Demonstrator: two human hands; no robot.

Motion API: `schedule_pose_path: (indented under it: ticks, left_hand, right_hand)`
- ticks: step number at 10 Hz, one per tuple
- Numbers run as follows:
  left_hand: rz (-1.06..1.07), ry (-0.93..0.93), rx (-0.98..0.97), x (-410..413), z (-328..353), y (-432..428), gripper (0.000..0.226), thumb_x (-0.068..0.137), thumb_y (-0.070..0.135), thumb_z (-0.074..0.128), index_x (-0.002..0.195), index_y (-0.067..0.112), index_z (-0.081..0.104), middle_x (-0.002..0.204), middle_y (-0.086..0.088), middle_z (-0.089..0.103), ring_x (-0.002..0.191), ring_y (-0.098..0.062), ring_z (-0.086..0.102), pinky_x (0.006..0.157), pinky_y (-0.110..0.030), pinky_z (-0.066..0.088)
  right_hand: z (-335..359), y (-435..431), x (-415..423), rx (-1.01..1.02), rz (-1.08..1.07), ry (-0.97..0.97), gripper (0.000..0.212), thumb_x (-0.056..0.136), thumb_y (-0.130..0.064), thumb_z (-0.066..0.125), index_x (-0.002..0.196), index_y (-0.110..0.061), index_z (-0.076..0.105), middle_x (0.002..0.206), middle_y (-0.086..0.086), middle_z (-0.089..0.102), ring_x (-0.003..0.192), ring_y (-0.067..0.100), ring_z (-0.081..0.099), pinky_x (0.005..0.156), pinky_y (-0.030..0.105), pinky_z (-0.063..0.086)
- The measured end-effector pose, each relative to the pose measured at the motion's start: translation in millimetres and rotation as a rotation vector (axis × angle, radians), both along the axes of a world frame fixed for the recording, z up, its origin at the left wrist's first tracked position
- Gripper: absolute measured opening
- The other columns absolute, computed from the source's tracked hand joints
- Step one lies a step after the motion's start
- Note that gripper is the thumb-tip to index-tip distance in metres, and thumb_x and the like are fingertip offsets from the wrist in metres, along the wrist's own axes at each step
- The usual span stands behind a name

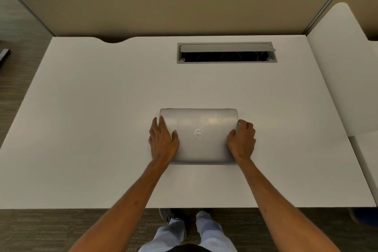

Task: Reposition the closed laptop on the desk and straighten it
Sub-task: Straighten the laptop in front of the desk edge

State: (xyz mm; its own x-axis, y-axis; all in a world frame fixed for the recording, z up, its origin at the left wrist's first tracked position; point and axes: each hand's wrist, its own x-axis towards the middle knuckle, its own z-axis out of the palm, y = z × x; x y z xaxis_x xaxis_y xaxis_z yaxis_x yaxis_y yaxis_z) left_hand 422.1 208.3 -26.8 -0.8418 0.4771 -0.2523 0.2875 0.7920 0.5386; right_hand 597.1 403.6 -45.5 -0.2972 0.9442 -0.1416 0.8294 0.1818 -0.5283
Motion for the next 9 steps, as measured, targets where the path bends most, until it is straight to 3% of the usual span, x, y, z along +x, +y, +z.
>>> schedule_pose_path:
  ticks: [1,3,5,9]
  left_hand:
    - [-0.18,0.17,-0.03,10.0,-6.2,0.8,0.079,0.103,0.033,0.052,0.17,0.015,0.014,0.179,-0.012,0.008,0.163,-0.035,0.016,0.13,-0.054,0.02]
    - [-0.371,0.252,-0.079,19.4,-13.5,8.0,0.067,0.105,0.036,0.044,0.167,0.013,0.03,0.179,-0.014,0.01,0.164,-0.035,0.017,0.13,-0.057,0.021]
    - [-0.421,0.313,-0.061,19.3,-9.1,20.4,0.067,0.107,0.038,0.041,0.168,0.015,0.027,0.179,-0.011,0.01,0.165,-0.033,0.014,0.131,-0.056,0.018]
    - [-0.409,0.525,-0.025,-31.8,32.0,53.5,0.066,0.112,0.045,0.03,0.171,0.021,0.014,0.18,-0.008,0.003,0.166,-0.028,0.004,0.132,-0.054,0.01]
  right_hand:
    - [-1.9,-7.6,-1.1,0.113,0.161,-0.012,0.059,0.094,-0.011,0.064,0.151,-0.007,0.048,0.16,0.014,0.046,0.146,0.034,0.044,0.117,0.05,0.041]
    - [-5.8,-22.6,-8.9,0.187,0.476,-0.084,0.056,0.1,-0.018,0.058,0.154,-0.006,0.049,0.168,0.015,0.039,0.155,0.032,0.037,0.127,0.052,0.029]
    - [3.8,-26.0,-24.5,0.25,0.475,-0.089,0.054,0.108,-0.031,0.034,0.154,-0.009,0.051,0.167,0.013,0.042,0.155,0.03,0.038,0.127,0.053,0.03]
    - [49.9,-1.8,-78.2,0.369,0.475,-0.155,0.068,0.11,-0.052,0.011,0.17,-0.019,0.019,0.178,0.004,0.015,0.164,0.022,0.014,0.132,0.055,0.009]
